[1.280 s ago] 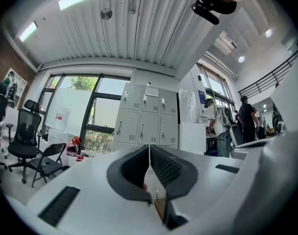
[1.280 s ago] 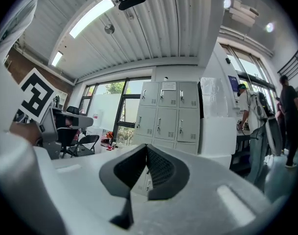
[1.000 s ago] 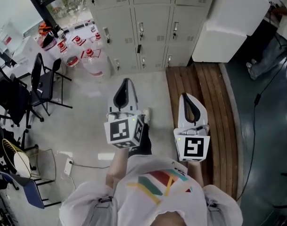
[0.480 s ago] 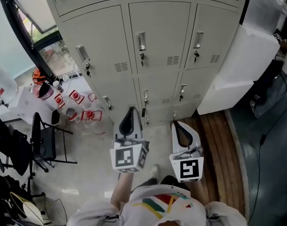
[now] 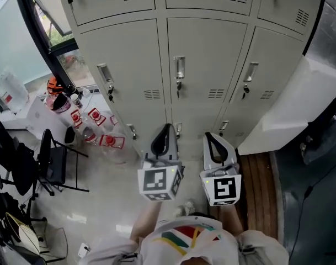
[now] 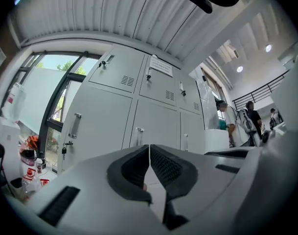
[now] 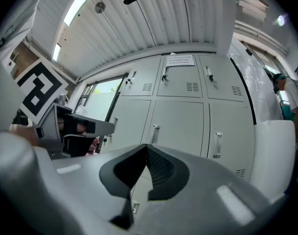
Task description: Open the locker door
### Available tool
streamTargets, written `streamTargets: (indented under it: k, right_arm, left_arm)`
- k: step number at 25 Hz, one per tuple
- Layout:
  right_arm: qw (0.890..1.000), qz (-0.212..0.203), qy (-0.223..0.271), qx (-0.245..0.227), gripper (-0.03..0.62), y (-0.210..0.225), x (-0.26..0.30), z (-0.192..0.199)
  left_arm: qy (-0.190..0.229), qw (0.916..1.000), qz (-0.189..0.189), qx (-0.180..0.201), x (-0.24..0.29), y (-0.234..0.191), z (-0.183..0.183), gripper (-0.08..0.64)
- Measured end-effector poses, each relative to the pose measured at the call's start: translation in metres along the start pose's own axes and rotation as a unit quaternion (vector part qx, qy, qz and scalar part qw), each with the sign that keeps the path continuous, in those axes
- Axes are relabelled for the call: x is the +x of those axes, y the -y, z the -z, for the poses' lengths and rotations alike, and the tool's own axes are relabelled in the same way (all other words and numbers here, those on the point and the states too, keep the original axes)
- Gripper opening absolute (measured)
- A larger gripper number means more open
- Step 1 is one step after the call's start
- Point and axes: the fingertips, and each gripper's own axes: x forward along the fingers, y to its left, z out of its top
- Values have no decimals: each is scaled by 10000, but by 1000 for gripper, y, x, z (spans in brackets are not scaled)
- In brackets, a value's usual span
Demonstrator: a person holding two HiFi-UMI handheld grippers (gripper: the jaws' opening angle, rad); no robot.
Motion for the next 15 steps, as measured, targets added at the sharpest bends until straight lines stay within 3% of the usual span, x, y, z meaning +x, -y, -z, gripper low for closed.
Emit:
streamTargets:
  k: [5,9,15]
  right_arm:
    - [9993,-193,290,-116,5,29,13,-8]
    - [9985,-209,512,56,5,50,9,-6]
    - [9978,-232,620,54,5,70,30,-17]
  left_arm:
    - [-10,9998,-139,171,28,13,-5,18]
    - [-27,9979,-459,457,38,8,-8,18]
    - [166,9988,-357,304,63,7,-32,18]
